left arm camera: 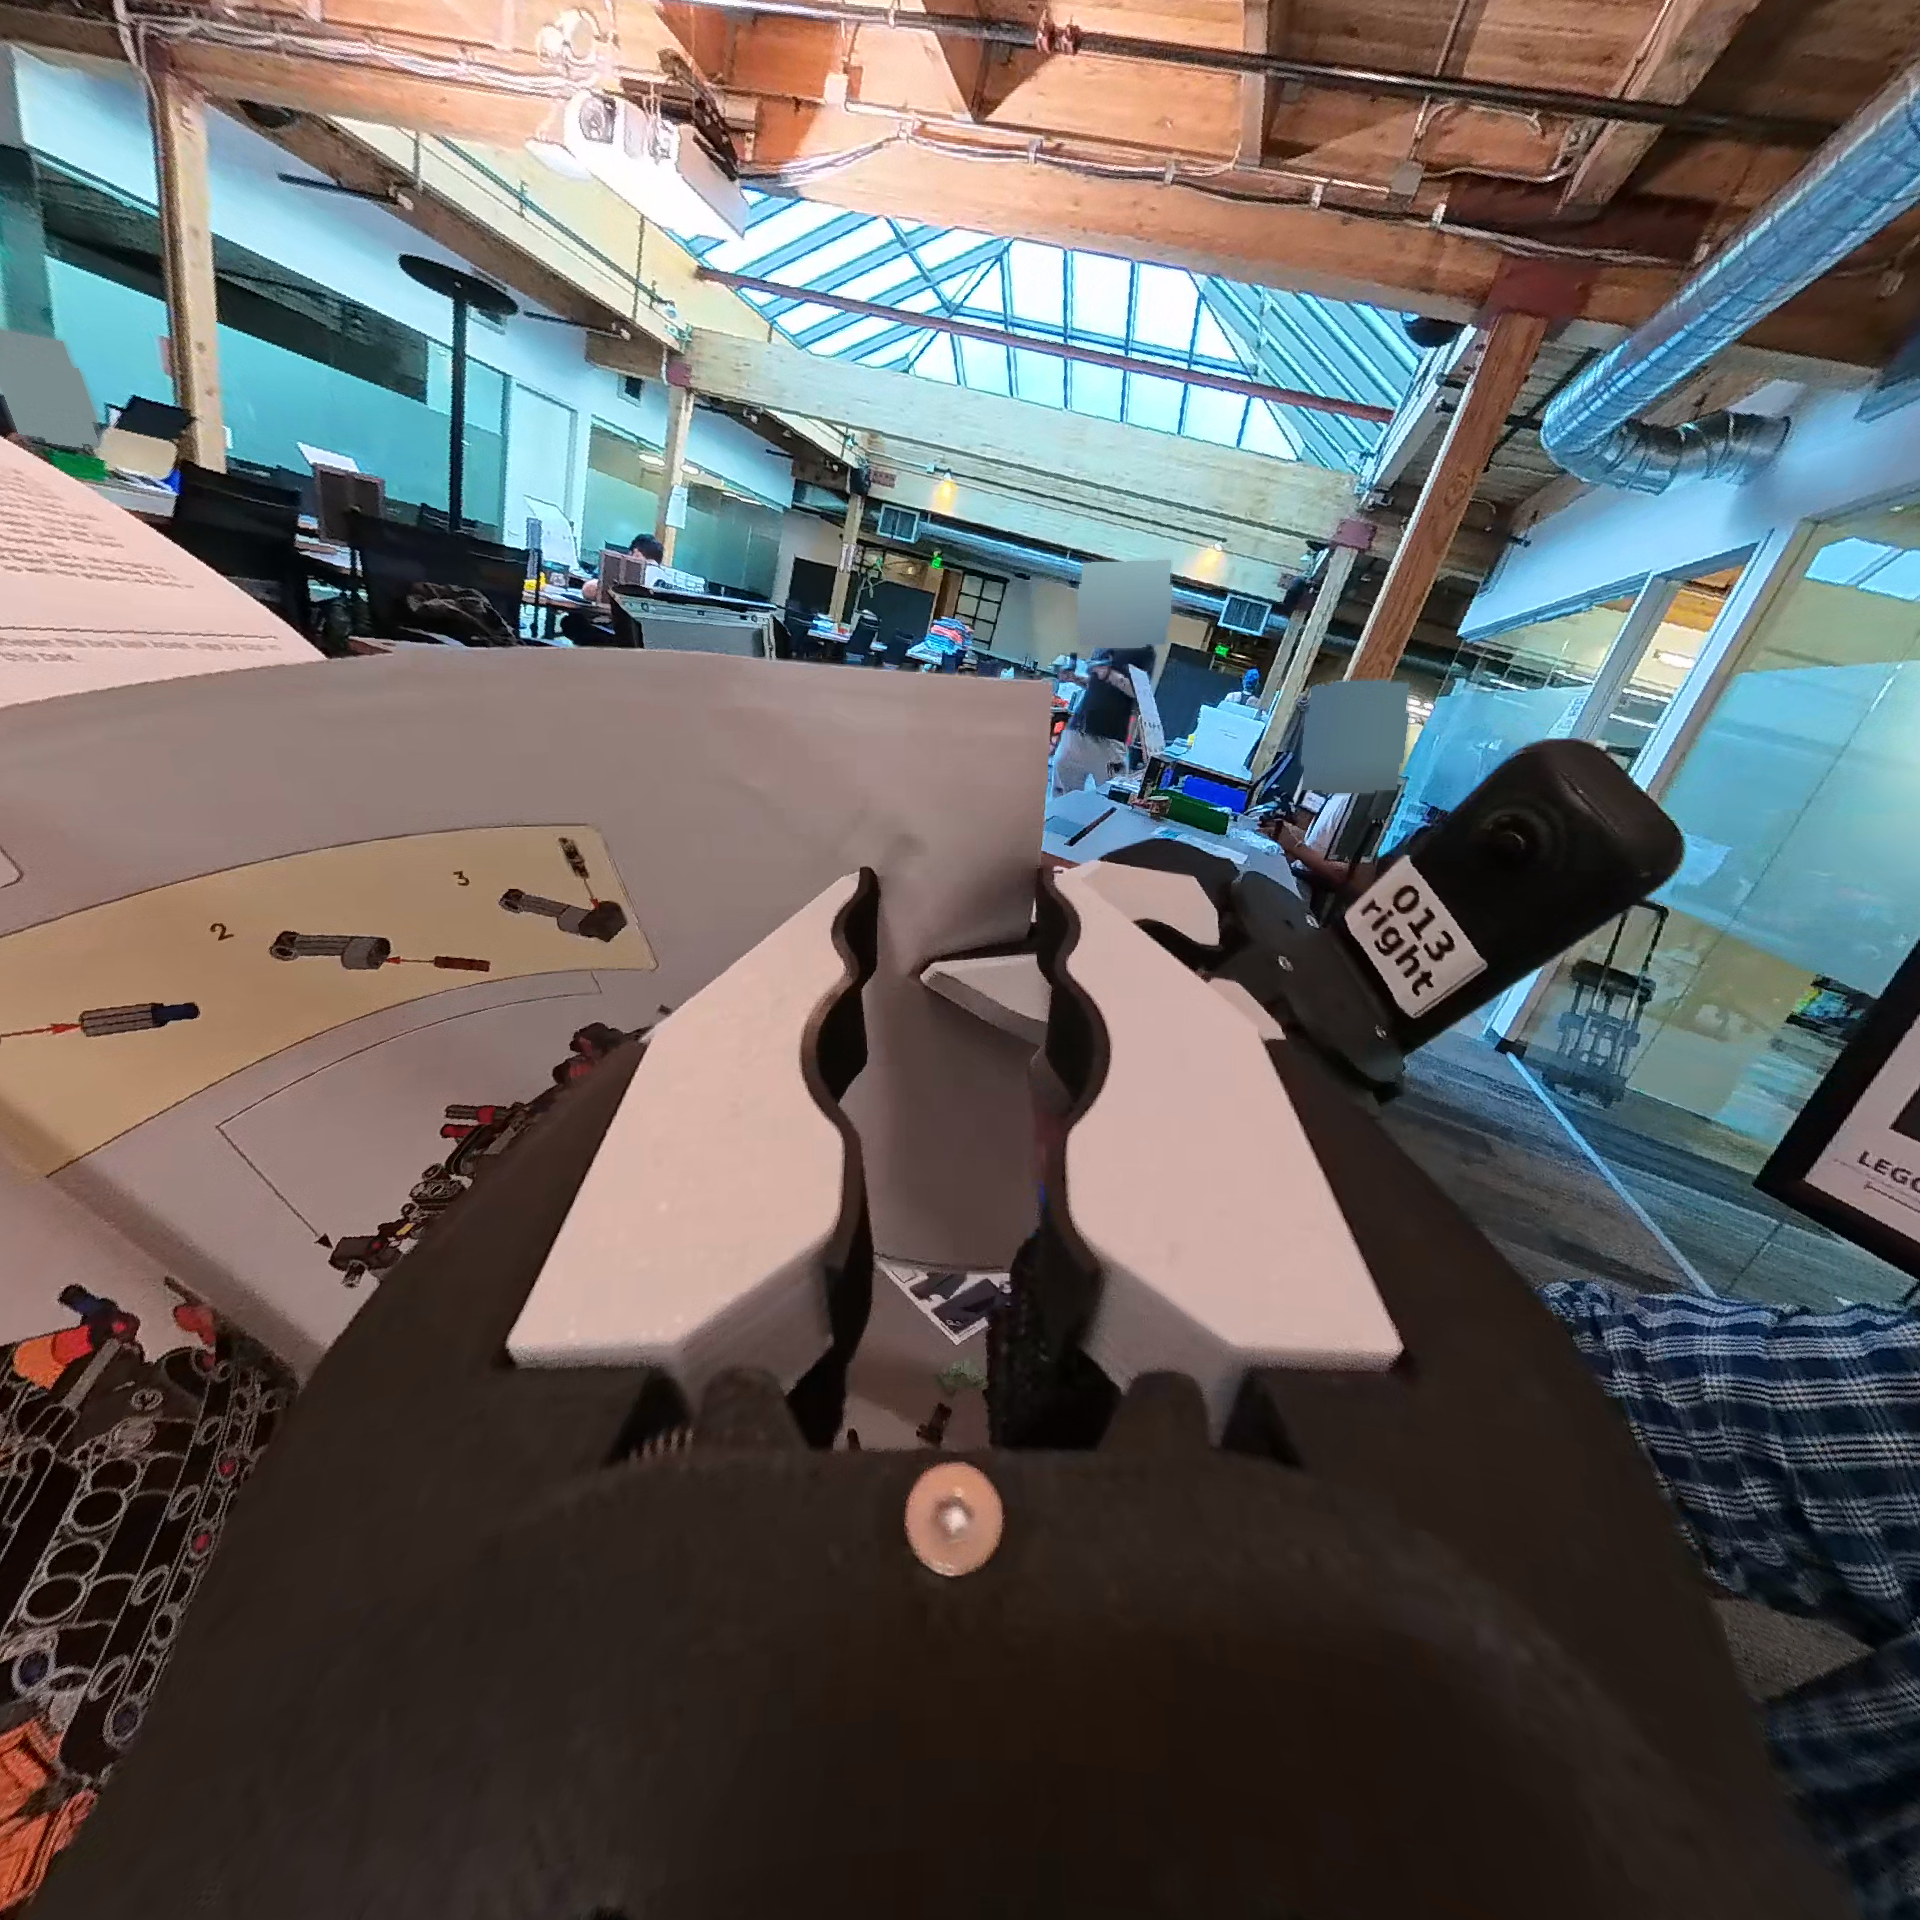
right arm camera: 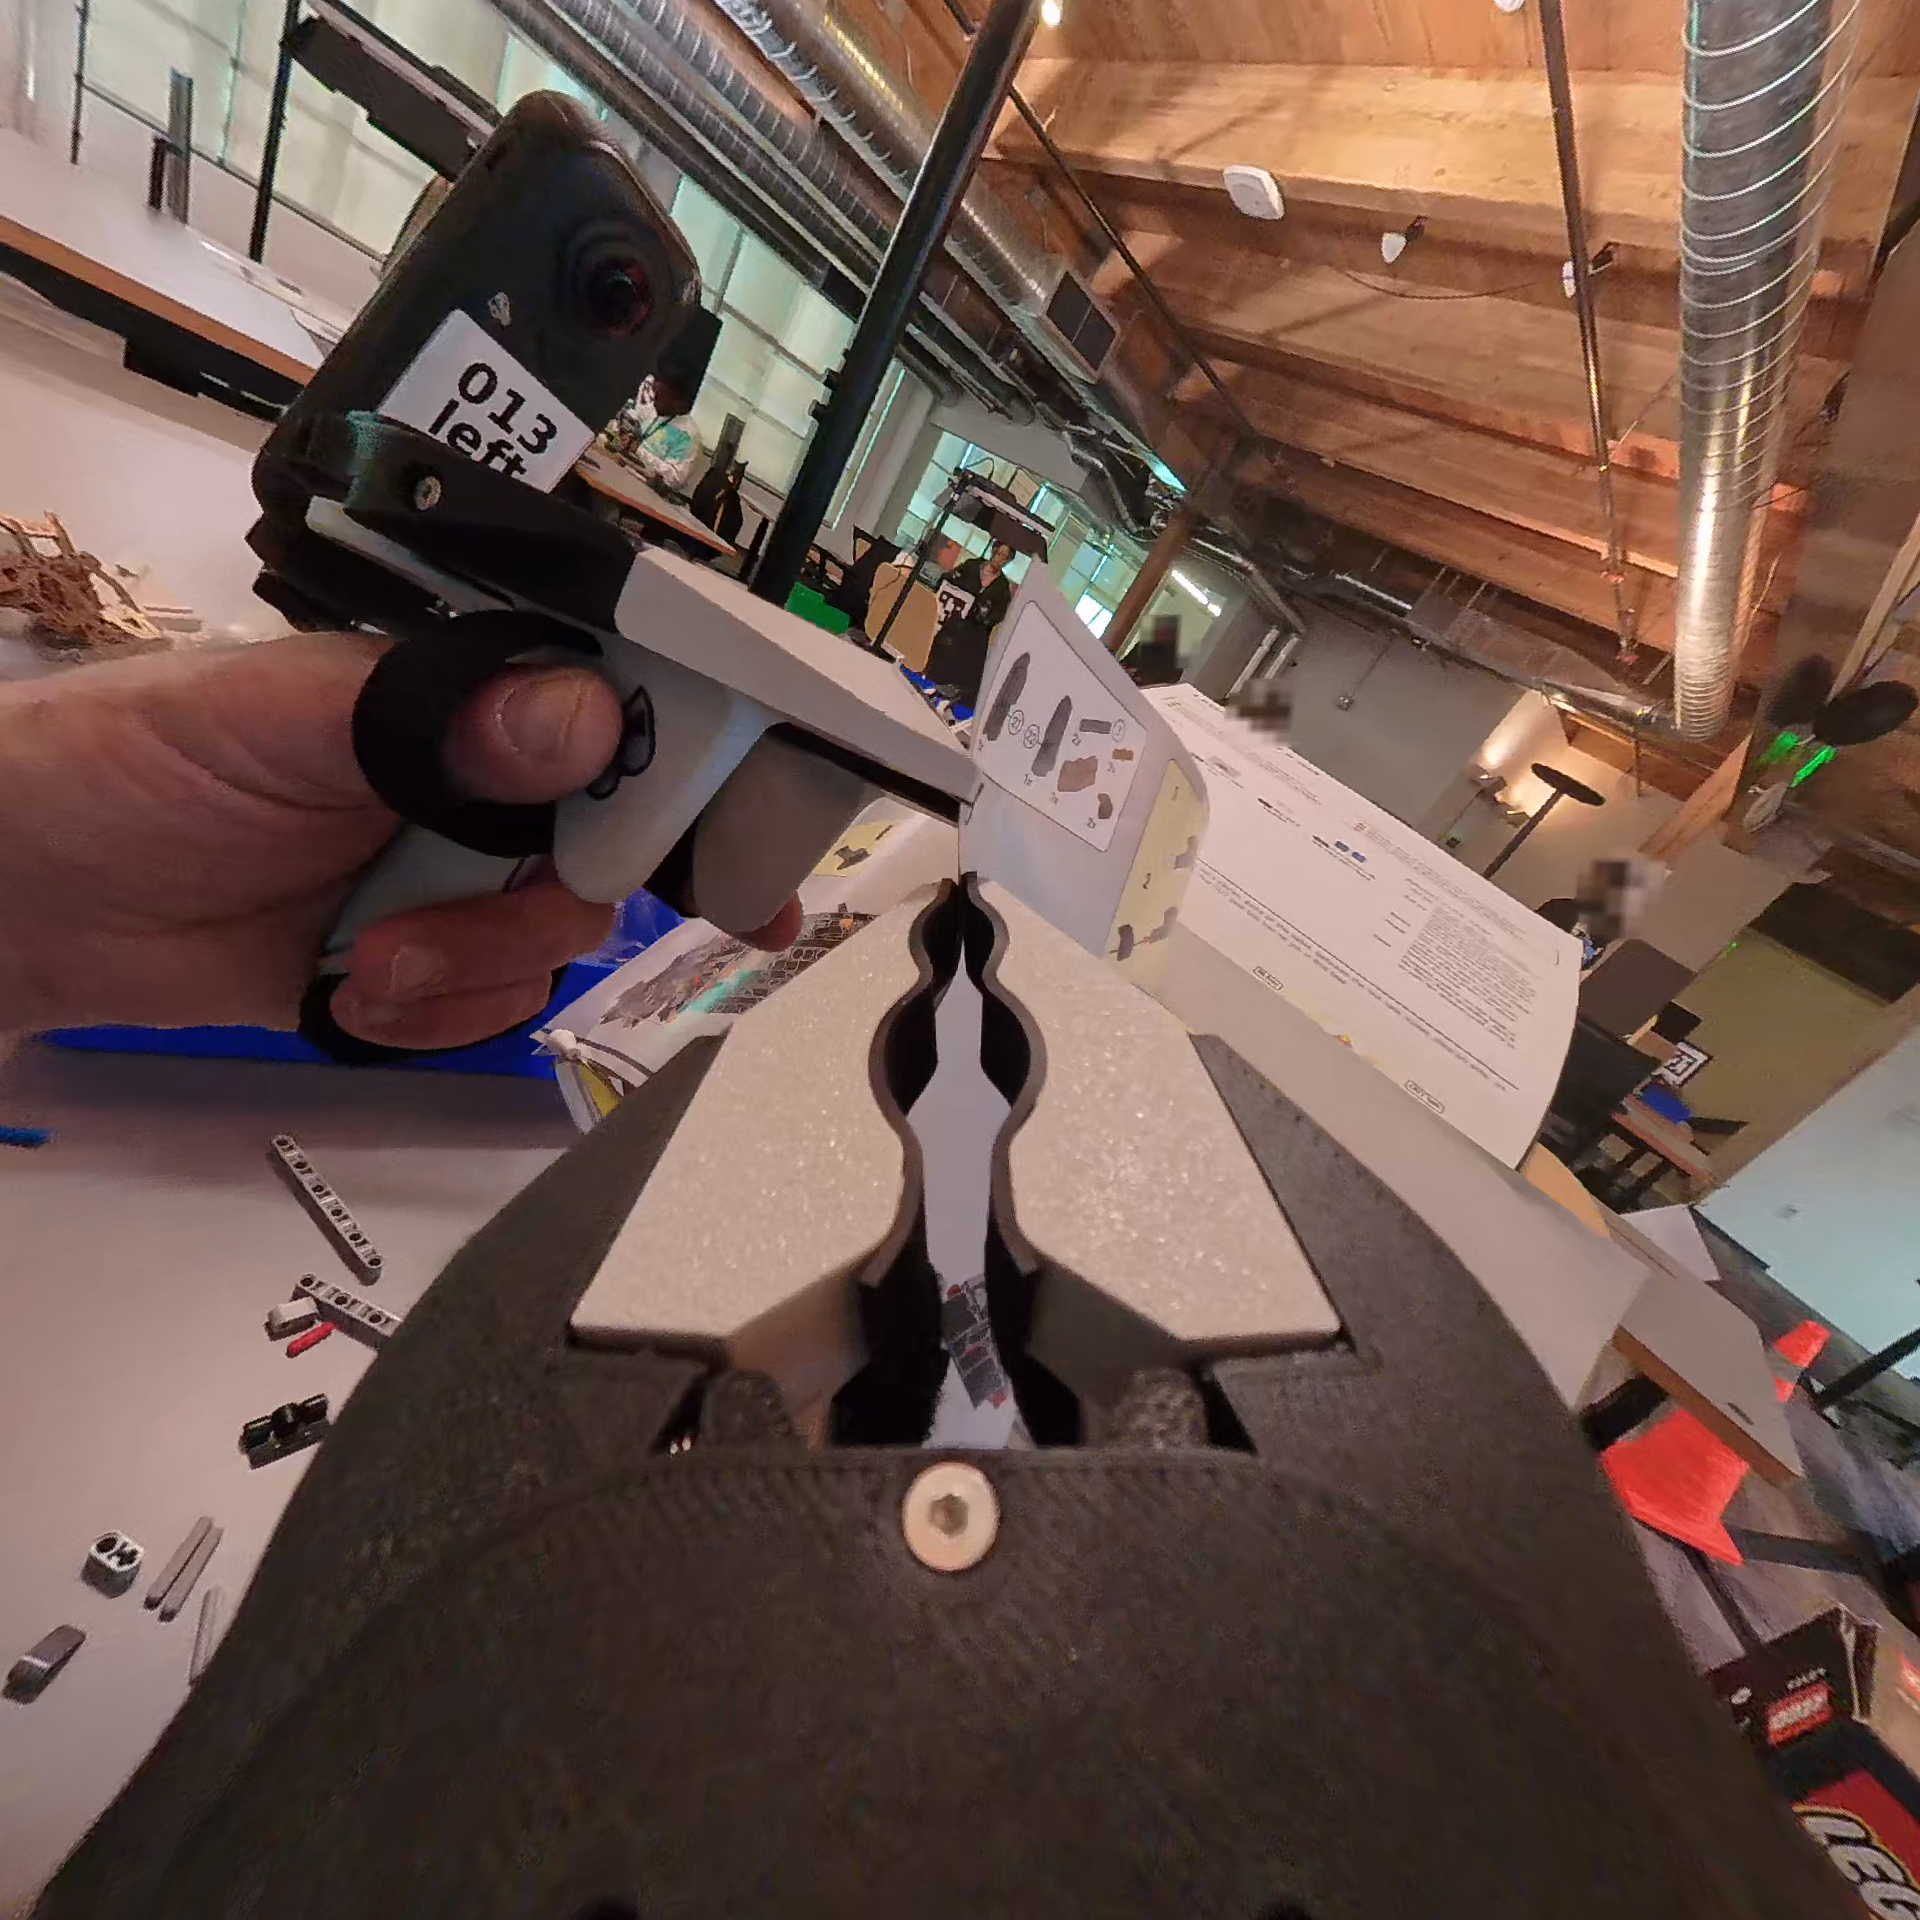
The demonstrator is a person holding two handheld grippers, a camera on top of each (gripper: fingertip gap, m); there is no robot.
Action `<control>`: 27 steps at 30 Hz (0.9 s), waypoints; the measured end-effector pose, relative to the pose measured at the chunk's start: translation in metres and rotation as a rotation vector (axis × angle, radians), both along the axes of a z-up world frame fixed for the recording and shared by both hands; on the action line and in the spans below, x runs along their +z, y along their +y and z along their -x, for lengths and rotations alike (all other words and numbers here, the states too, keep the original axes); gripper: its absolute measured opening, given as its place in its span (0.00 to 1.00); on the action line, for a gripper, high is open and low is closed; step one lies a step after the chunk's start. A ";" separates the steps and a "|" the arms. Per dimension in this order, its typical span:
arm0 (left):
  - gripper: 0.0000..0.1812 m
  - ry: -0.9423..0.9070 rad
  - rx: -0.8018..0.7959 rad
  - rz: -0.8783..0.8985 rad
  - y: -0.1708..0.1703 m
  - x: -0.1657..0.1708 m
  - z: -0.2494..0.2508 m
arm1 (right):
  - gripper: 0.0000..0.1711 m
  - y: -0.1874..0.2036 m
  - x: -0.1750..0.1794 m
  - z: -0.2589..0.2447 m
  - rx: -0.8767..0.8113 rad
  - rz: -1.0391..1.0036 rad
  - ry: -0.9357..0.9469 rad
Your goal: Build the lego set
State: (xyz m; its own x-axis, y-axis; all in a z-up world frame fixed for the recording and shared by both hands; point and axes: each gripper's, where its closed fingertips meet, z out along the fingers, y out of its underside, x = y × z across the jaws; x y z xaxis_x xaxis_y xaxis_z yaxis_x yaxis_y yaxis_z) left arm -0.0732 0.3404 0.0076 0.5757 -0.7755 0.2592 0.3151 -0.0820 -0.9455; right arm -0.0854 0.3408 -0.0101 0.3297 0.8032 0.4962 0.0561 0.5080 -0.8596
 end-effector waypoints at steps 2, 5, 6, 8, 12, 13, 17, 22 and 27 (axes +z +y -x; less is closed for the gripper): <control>0.16 -0.005 0.001 0.002 -0.001 0.001 0.001 | 0.00 -0.001 0.001 0.001 0.007 0.005 0.007; 0.15 -0.025 -0.011 0.003 -0.002 0.003 0.001 | 0.01 -0.003 0.002 0.002 0.031 0.026 0.024; 0.15 -0.032 -0.017 0.002 -0.002 0.004 0.001 | 0.02 -0.004 0.002 0.002 0.040 0.036 0.028; 0.14 -0.053 -0.036 -0.001 -0.003 0.005 0.001 | 0.04 -0.005 0.003 0.003 0.069 0.066 0.040; 0.14 -0.099 -0.081 -0.002 -0.003 0.008 0.001 | 0.07 -0.006 0.005 0.002 0.121 0.117 0.065; 0.14 -0.111 -0.093 -0.002 -0.003 0.009 0.000 | 0.08 -0.007 0.006 0.001 0.140 0.133 0.071; 0.14 -0.154 -0.148 -0.002 -0.005 0.011 0.000 | 0.11 -0.010 0.008 0.000 0.206 0.185 0.096; 0.14 -0.185 -0.189 0.009 -0.005 0.011 0.000 | 0.14 -0.012 0.009 0.000 0.310 0.283 0.129; 0.14 -0.218 -0.244 0.022 -0.004 0.011 -0.001 | 0.15 -0.012 0.009 -0.001 0.406 0.361 0.149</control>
